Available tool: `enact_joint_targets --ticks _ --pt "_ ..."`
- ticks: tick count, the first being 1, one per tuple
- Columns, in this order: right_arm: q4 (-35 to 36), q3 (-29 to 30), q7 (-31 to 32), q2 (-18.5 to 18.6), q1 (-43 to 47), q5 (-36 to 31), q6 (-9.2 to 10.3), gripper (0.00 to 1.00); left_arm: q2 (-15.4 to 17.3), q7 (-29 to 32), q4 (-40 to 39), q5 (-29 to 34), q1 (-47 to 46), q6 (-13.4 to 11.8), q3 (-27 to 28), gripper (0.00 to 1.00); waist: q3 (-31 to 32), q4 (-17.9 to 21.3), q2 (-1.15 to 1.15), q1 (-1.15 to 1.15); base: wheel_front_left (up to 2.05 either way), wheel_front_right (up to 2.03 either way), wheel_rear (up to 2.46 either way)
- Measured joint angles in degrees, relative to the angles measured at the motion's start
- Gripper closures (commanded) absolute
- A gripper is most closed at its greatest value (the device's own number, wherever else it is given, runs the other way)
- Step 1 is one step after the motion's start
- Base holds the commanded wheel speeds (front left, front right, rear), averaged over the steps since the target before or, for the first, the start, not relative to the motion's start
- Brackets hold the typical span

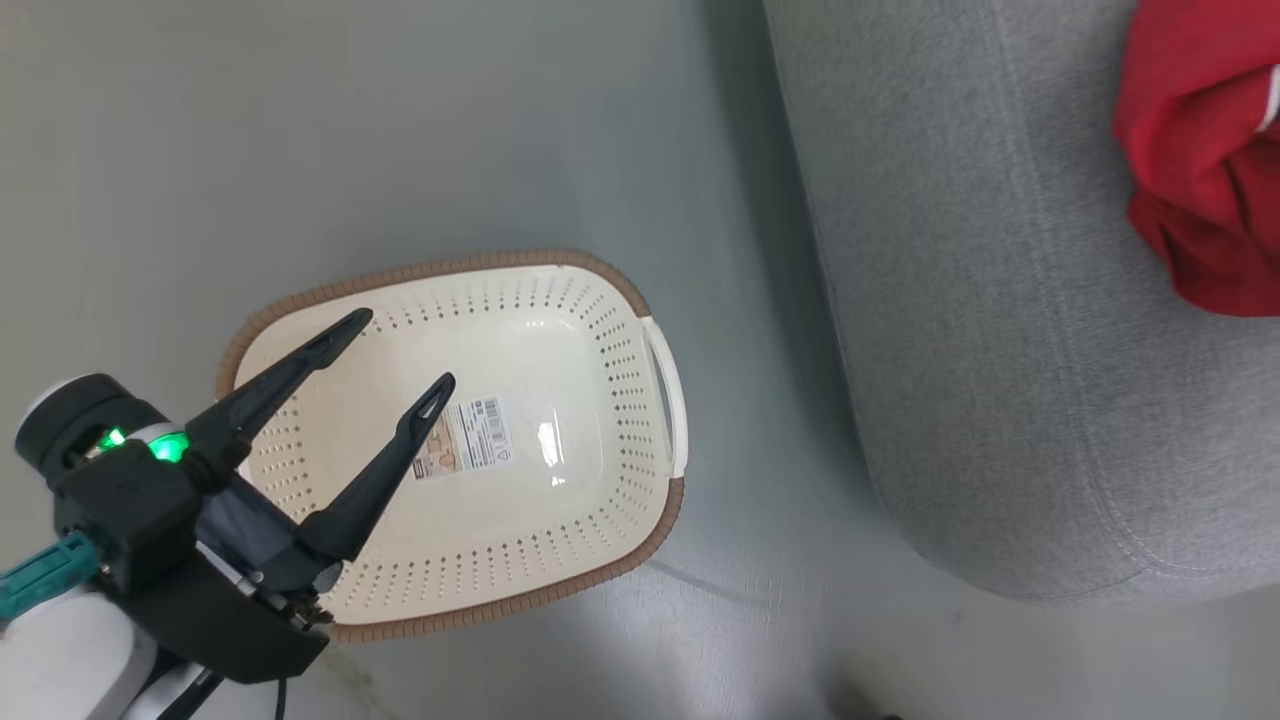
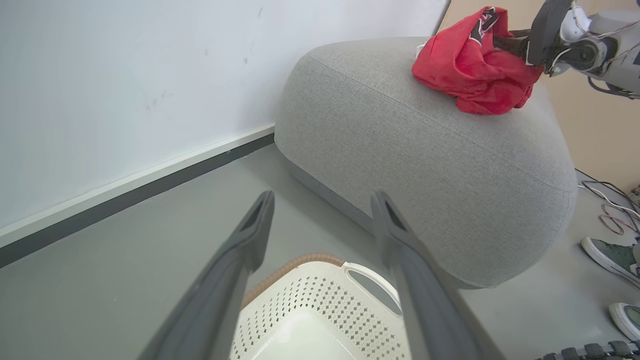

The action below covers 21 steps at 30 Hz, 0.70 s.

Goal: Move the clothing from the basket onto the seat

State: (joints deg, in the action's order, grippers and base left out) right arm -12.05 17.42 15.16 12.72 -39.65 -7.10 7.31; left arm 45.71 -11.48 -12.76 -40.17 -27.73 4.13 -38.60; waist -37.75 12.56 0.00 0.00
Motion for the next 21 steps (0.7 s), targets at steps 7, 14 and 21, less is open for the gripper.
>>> enact_joint_targets --ticks 7,14,21 --pt "-2.54 -1.92 0.86 2.27 2.26 0.01 -2.21 0.00 -2.56 -0.88 3.65 -1.13 0.05 0.43 -0.23 0.00 4.03 0.46 0.00 0.00 0.00 0.00 0.00" --pt "-0.07 -2.82 -2.90 5.11 6.30 0.86 -7.25 0.00 -5.22 -1.80 7.59 -2.80 0.59 -0.14 0.45 0.00 9.12 0.72 0.00 -0.01 0.00 0.00 0.00" --pt "3.80 -3.61 -8.31 5.10 8.93 4.23 -11.21 0.00 -8.34 -2.30 11.82 -4.92 1.70 -1.15 1.56 0.00 14.52 0.41 0.00 -0.01 0.00 0.00 0.00"
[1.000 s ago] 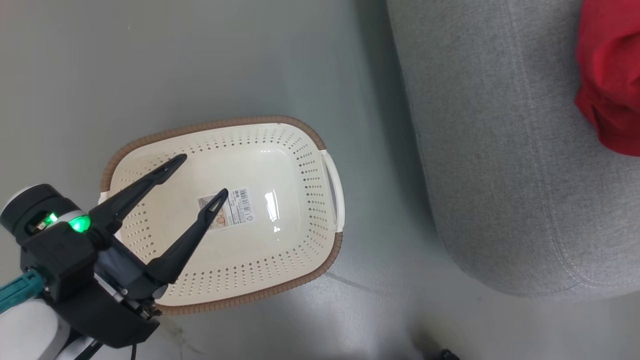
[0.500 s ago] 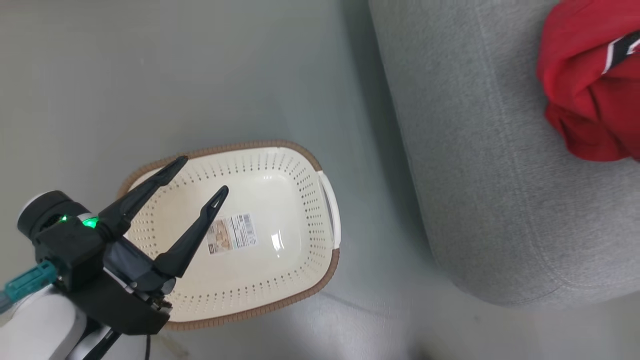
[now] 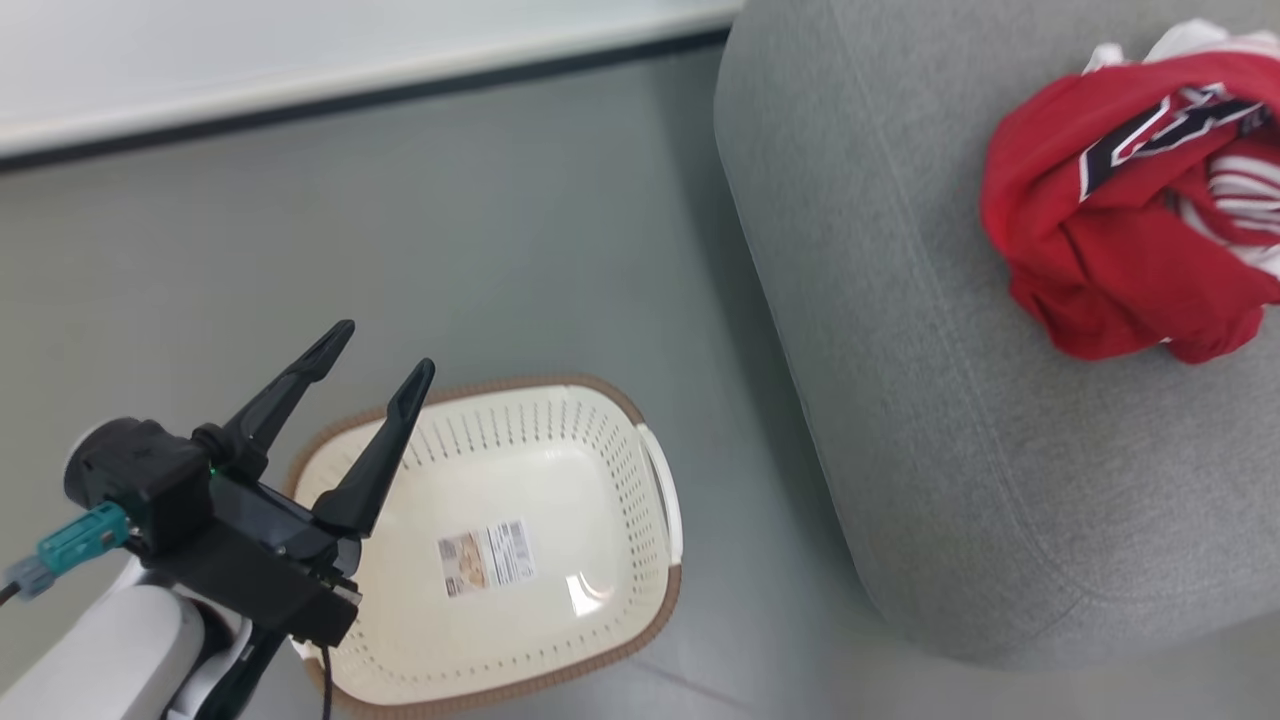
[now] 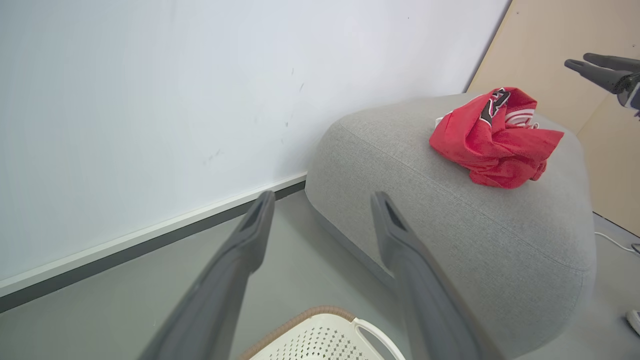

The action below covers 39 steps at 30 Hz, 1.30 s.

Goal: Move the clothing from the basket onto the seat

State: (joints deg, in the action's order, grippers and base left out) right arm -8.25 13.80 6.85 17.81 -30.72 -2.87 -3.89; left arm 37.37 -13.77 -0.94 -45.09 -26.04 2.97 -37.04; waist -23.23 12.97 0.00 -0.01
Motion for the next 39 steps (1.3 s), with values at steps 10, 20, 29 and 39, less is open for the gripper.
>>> enact_joint_targets --ticks 10,20,29,39 --pt "7.46 -4.08 -7.28 -8.20 10.26 2.58 -0.23 0.00 -5.20 -0.53 6.99 -1.81 1.59 -2.68 2.30 0.00 7.67 -2.48 -0.01 0.00 0.00 0.00 0.00" --pt "10.25 -5.87 -11.90 -11.52 18.36 3.98 -0.73 0.00 -9.28 -0.54 12.11 -3.20 5.88 -5.72 3.36 0.00 14.24 -6.86 -0.01 0.00 0.00 0.00 0.00" --pt "13.71 -8.28 -15.34 -13.78 28.97 6.83 -1.47 0.00 -10.44 -0.54 12.49 -3.68 12.44 -8.10 6.05 0.00 19.65 -12.39 -0.01 0.00 0.00 0.00 0.00" --pt "12.80 -11.72 -18.38 -14.47 34.39 6.89 -1.49 0.00 -10.43 -0.54 11.36 -2.45 19.50 -9.37 11.34 0.00 23.05 -17.00 -0.01 0.01 0.00 0.00 0.00"
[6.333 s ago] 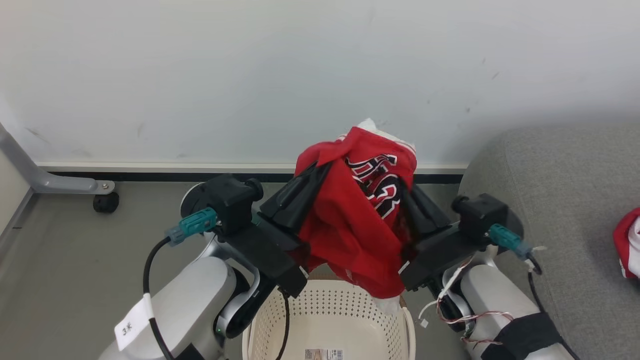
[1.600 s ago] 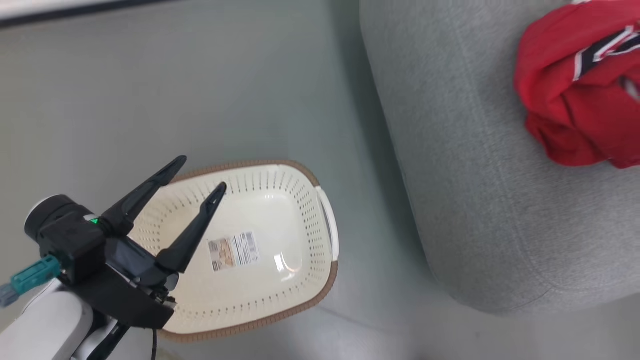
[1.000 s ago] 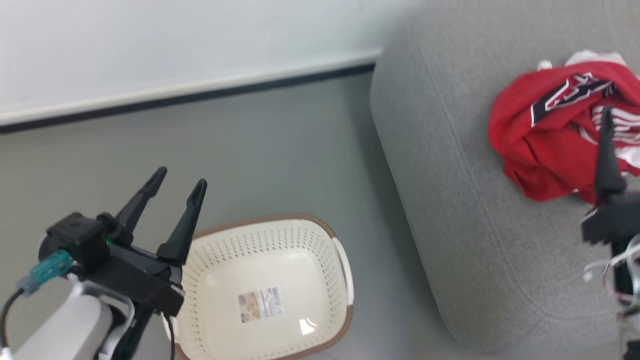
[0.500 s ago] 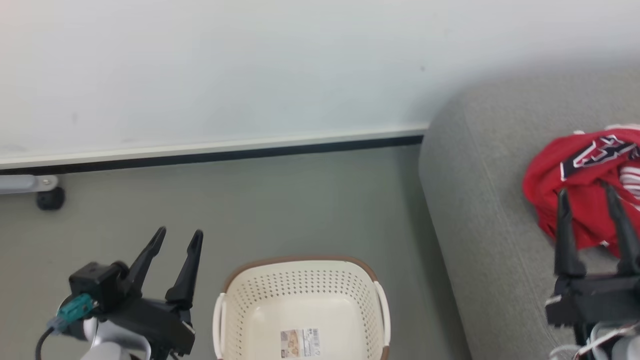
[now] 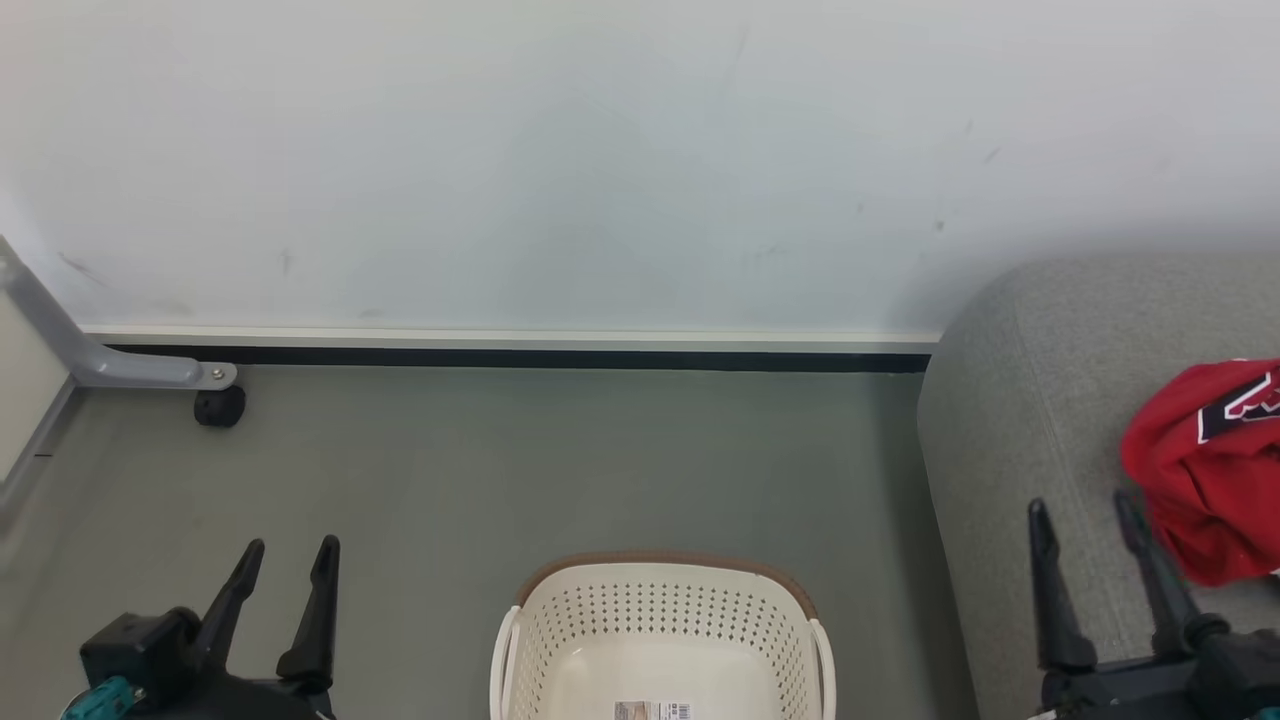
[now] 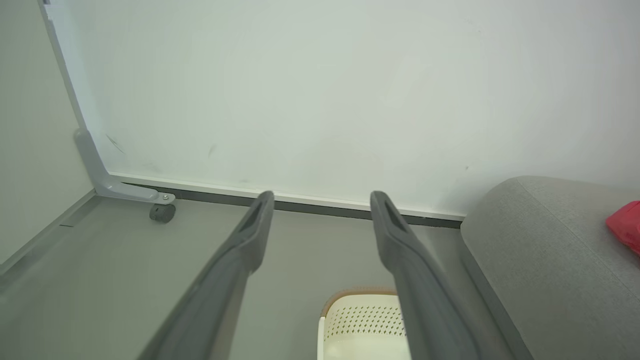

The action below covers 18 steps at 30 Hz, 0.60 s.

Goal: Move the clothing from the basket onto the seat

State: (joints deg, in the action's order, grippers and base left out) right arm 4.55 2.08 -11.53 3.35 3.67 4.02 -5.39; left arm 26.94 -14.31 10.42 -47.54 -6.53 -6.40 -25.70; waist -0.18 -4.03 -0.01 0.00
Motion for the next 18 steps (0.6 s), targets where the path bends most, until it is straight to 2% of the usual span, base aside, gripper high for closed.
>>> enact_joint_targets --ticks 11,18 --pt "-2.47 -1.55 -1.68 -0.37 0.66 0.03 1.40 0.00 -1.41 0.00 -1.85 2.88 3.25 -0.16 4.41 0.00 0.48 -0.84 0.01 0.00 0.00 0.00 0.00" --pt "-3.01 -2.46 -2.19 -0.47 0.53 0.11 1.43 0.00 -2.10 0.00 -2.91 4.93 3.57 -0.22 5.64 0.00 0.62 -0.81 0.01 0.00 0.00 0.00 0.00"
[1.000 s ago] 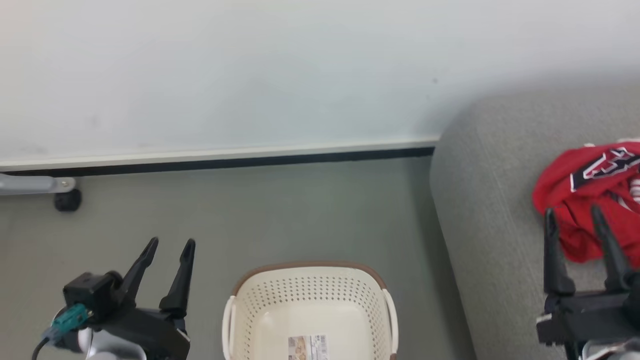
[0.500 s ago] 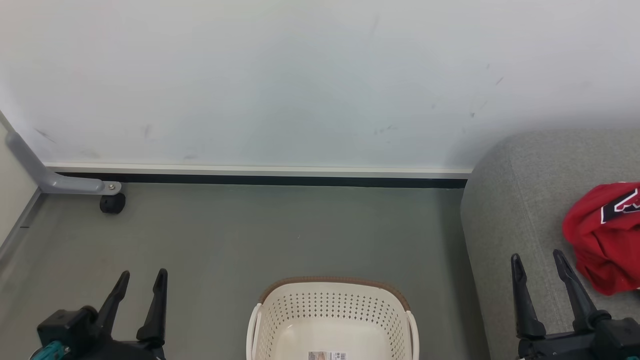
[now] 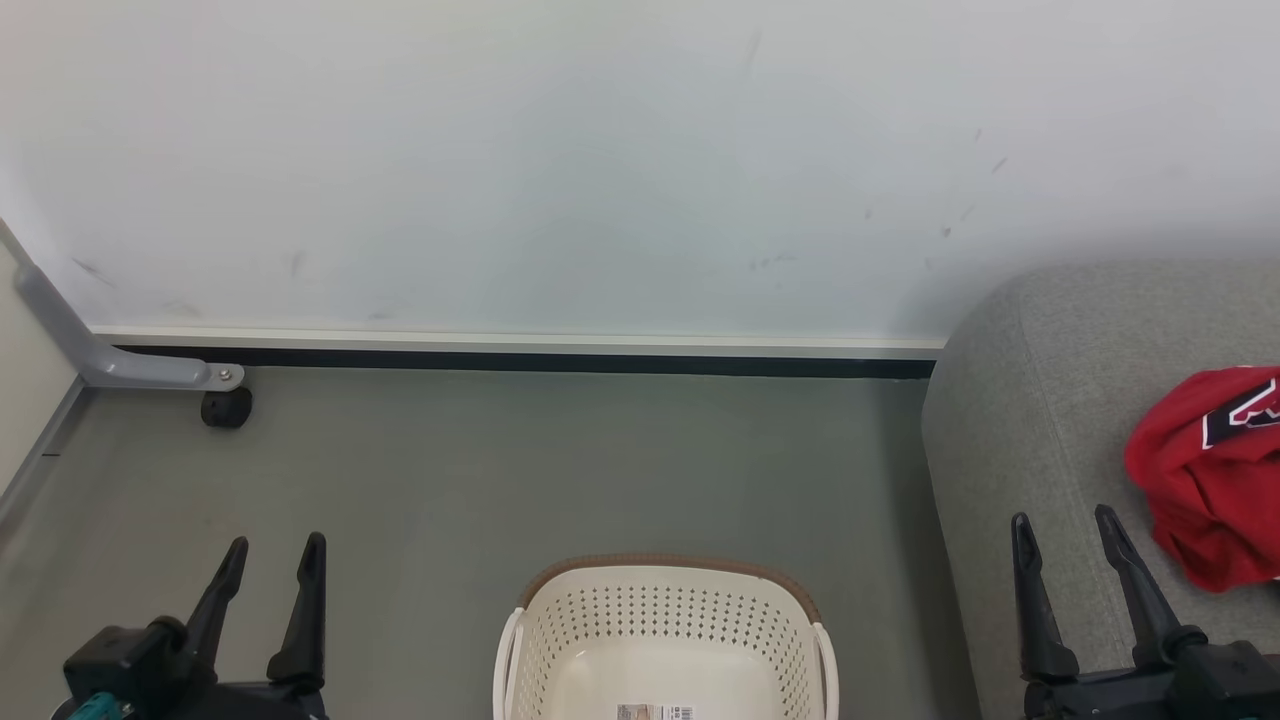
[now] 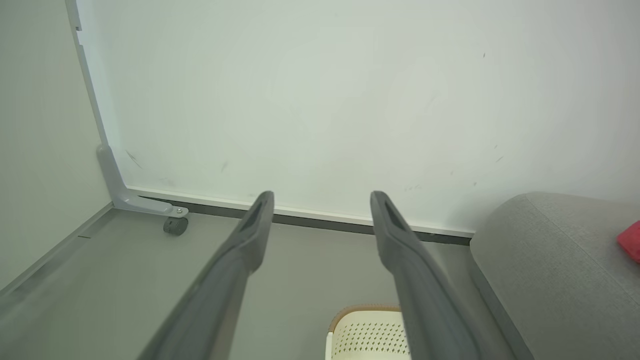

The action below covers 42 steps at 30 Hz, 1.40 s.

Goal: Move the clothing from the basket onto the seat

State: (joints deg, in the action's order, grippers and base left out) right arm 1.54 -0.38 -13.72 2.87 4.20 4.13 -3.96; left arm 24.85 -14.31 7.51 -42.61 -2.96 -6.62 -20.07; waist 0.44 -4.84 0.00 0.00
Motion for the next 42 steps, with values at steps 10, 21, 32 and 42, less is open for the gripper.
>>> enact_joint_targets --ticks 10,21,32,42 --pt "-2.76 -0.32 0.08 -0.44 1.13 0.12 0.19 1.00 -2.57 0.10 1.23 0.24 2.25 0.34 -0.68 1.00 0.11 0.09 0.00 0.01 0.00 0.00 0.00" --pt "-4.33 0.46 1.63 -0.48 0.70 6.83 -0.07 1.00 -4.25 2.22 1.59 -4.49 2.23 1.62 1.85 1.00 0.03 0.63 0.00 0.01 0.00 0.00 0.00" --pt "-5.99 1.48 4.28 -0.51 -0.29 18.16 -0.18 1.00 -6.30 4.36 2.31 -10.40 2.14 2.68 4.56 1.00 -0.03 1.15 0.00 0.01 0.00 0.00 0.00" --pt "-7.49 2.36 6.61 -0.53 -1.38 26.81 -0.60 1.00 -8.16 6.38 3.03 -15.01 1.96 3.69 6.97 1.00 -0.09 1.62 0.00 0.01 0.00 0.00 0.00"
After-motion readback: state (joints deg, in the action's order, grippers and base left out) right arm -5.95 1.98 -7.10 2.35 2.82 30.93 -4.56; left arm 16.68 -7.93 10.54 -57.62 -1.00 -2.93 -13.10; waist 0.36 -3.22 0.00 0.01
